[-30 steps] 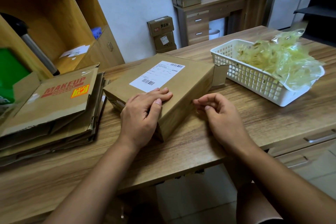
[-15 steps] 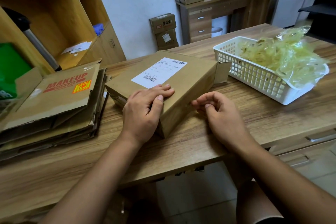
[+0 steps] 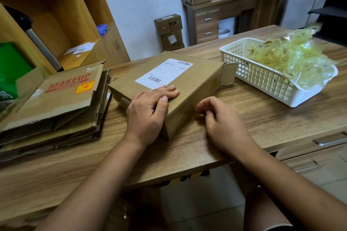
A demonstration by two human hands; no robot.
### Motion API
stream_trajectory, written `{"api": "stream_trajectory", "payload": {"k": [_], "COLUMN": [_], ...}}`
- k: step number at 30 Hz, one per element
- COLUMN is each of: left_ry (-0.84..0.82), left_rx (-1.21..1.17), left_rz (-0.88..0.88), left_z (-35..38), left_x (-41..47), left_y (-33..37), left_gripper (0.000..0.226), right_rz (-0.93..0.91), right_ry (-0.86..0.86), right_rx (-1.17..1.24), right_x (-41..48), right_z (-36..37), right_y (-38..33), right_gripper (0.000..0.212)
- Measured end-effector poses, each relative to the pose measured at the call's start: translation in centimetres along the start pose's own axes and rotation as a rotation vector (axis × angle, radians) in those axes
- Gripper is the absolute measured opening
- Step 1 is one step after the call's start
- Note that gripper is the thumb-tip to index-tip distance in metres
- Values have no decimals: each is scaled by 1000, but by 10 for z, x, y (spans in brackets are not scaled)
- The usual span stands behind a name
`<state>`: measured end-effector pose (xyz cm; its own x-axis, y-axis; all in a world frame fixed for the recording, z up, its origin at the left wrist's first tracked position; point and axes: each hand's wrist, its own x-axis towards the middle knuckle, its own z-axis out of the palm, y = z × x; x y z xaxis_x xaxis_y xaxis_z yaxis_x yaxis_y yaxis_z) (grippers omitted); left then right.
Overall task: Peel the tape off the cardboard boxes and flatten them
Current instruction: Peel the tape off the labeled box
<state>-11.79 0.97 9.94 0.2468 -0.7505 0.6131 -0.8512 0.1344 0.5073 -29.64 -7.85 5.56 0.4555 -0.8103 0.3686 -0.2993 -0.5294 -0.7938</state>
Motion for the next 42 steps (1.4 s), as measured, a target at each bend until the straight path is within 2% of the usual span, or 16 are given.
{"api": "stream_trajectory", "payload": {"k": [5,15,22,27,33,42], "left_ry": [0,14,20,10,9,24], "left_rx": [0,-7,-3,2,5,-3], "left_rz": [-2,-2,-2,-4,-17,-16], "left_z": [0,1,1,1,0,2], "left_x": [0,0,0,0,0,-1], "left_y": [0,0,0,0,2,1], "left_gripper": [34,34,34,34,35,34], "right_rz": [69,-51,-42,-130,-77,-101], "right_ry": [54,-54,-119,-195,-13,-33], "right_rx": [134,631,594,369,641,553], "right_x": [5,-1,-3,-6,-5,-11], "right_z": [1,-4,-4,-1,-1,7], "right_y": [7,5,1,0,5,6], "right_gripper": [29,32,27,27,25,26]}}
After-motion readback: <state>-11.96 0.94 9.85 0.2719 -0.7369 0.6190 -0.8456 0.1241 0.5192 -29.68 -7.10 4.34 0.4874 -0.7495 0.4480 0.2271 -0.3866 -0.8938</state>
